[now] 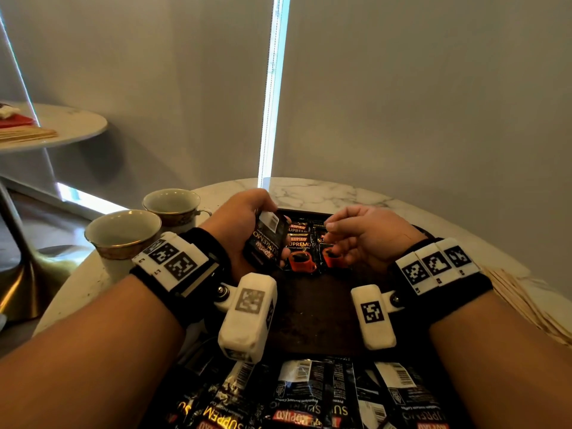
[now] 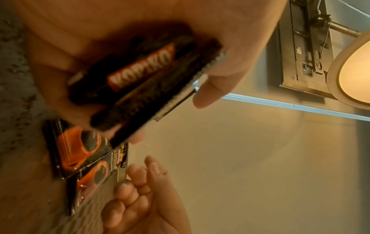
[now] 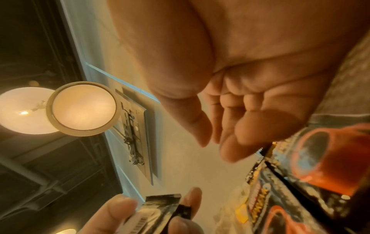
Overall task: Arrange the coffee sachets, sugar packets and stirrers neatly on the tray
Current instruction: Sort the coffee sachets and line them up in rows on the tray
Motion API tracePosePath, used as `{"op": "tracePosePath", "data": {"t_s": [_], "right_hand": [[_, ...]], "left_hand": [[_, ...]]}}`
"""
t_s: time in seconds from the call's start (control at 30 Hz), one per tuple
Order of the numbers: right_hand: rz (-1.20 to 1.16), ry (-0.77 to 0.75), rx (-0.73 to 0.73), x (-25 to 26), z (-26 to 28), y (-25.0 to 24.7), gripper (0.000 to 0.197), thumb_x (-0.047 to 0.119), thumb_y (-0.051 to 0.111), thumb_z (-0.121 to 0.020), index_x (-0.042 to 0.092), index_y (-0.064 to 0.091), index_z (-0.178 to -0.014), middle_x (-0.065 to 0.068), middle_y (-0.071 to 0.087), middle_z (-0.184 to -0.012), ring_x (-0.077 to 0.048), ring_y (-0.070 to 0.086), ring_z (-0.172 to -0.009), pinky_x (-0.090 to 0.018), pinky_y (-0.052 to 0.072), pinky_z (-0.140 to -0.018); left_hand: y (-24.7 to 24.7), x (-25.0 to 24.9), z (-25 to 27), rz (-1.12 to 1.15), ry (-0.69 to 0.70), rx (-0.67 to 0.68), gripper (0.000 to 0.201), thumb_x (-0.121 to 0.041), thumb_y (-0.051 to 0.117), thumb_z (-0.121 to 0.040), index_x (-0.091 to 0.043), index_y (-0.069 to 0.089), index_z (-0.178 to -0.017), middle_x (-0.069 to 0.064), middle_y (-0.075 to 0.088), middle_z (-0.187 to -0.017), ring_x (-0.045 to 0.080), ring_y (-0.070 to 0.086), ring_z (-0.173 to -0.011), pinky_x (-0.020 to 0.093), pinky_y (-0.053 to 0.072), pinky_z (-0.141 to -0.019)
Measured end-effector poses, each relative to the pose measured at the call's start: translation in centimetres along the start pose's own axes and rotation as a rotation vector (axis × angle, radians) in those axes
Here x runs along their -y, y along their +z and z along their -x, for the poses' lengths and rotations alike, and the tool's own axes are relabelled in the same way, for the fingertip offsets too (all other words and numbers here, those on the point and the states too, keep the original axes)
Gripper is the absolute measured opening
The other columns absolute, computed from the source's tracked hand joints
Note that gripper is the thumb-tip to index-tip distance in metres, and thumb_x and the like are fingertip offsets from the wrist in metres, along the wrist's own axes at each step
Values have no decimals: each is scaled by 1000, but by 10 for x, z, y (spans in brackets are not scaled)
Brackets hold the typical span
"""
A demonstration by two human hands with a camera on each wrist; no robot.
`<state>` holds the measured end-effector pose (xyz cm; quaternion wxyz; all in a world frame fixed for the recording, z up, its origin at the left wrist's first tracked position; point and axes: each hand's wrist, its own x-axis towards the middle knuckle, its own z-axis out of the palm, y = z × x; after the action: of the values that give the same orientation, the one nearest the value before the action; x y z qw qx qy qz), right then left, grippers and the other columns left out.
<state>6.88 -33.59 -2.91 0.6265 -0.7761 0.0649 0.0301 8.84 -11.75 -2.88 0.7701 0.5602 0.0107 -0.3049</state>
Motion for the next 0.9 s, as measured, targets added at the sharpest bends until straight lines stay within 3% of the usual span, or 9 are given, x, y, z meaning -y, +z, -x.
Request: {"op": "tracePosePath", "data": {"t_s": [0.13,0.27,0.37,0.5,0.67,0.73,0.9], "right_hand": [[-21,-204,43,11,3,4,19,-5,67,-85,14,71,-86,-1,67,-71,-14,52,-53,-20,40,-38],[65,-341,167,18,12,5,42,-13,63,-81,27,77,-84,-3,64,-81,-10,57,-59,-23,45,-52],[45,-329,202,17,13,6,48,-16,57,-80,27,78,-82,-3,64,-84,-16,59,-70,-28,47,-58],[7,-316,158,14,11,6,49,-19,60,-81,26,80,-80,-9,62,-87,-23,57,-74,-27,47,-56],[11,-353,149,14,16,10,39,-10,71,-76,23,79,-95,-26,63,-102,-27,62,-84,-27,51,-61],[-32,-345,167,14,18,11,35,-12,70,-76,16,79,-94,-24,69,-101,-25,68,-82,-28,56,-64],[1,-348,161,14,19,14,33,-10,72,-73,20,81,-84,-14,73,-85,-26,68,-81,-45,57,-84]], "left_hand": [[2,0,-1,128,77,62,46,-22,40,-78,-3,59,-115,18,60,-80,29,57,-62,35,50,-62],[3,0,0,129,163,63,38,-13,40,-90,-7,65,-118,24,69,-99,37,68,-80,45,57,-70],[3,-2,-1,117,215,41,33,-7,43,-94,-11,68,-115,22,69,-108,38,69,-84,44,59,-64],[2,-2,-7,127,280,17,34,1,45,-92,-13,68,-113,23,68,-114,39,71,-84,48,59,-66],[2,-3,-8,75,194,58,37,-1,45,-95,-13,60,-127,22,64,-115,36,69,-83,42,59,-57],[2,-3,-7,76,190,62,35,0,45,-96,-12,60,-125,22,63,-114,35,69,-81,41,58,-56],[2,-2,-8,79,190,65,28,2,47,-95,-12,62,-114,22,65,-109,33,72,-73,41,59,-56]]}}
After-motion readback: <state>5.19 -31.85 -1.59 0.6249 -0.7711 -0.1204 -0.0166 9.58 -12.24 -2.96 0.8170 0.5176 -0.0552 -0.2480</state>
